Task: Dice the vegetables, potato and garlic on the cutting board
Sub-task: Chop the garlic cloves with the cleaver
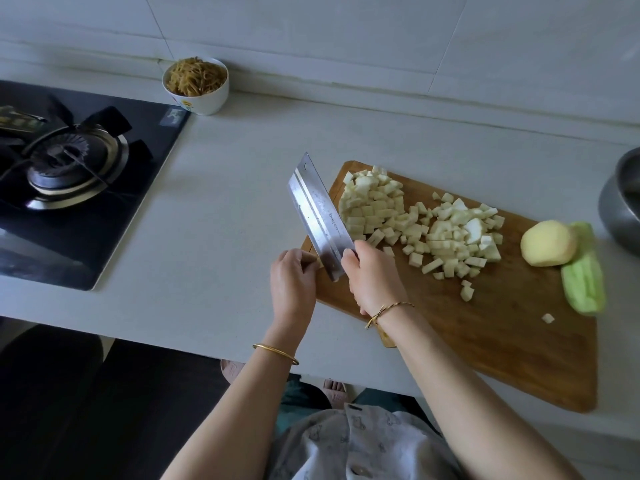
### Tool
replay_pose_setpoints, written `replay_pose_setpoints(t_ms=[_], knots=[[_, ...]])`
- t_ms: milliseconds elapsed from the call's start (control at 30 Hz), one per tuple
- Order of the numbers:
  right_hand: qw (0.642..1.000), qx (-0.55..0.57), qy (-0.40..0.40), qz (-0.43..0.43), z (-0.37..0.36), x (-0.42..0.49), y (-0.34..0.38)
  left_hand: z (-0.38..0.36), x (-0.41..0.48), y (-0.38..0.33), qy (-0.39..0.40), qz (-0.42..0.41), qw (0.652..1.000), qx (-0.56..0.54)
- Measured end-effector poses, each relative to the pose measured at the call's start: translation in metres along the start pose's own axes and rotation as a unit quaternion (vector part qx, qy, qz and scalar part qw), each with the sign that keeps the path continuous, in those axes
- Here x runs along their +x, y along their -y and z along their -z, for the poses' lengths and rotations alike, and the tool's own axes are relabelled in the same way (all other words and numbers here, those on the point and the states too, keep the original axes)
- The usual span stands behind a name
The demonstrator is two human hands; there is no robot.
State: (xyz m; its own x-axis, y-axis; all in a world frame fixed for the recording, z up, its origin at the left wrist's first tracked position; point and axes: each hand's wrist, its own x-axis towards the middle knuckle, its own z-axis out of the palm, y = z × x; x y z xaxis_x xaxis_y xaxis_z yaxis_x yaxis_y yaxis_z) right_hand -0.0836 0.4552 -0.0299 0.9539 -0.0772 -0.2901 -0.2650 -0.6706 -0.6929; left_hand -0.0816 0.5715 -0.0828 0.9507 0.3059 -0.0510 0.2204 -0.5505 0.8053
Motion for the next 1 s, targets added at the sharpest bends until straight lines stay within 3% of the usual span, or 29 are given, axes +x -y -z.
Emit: replay_pose_setpoints(t_ms=[367, 633, 1000], knots=[[0.999, -0.036, 0.015, -0.011, -0.007, 0.008, 0.004, -0.001, -0.003, 0.002, -0.008, 0.002, 1.0, 0.002], [0.997, 0.072, 0.007, -0.041, 0.008, 0.013, -0.002, -0.004, 0.003, -0.004, 0.009, -0.022, 0.999, 0.024], [0.993, 0.115, -0.011, 0.007, 0.047, 0.007, -0.001, 0.0, 0.001, -0.001, 0.0, -0.039, 0.999, -0.017]])
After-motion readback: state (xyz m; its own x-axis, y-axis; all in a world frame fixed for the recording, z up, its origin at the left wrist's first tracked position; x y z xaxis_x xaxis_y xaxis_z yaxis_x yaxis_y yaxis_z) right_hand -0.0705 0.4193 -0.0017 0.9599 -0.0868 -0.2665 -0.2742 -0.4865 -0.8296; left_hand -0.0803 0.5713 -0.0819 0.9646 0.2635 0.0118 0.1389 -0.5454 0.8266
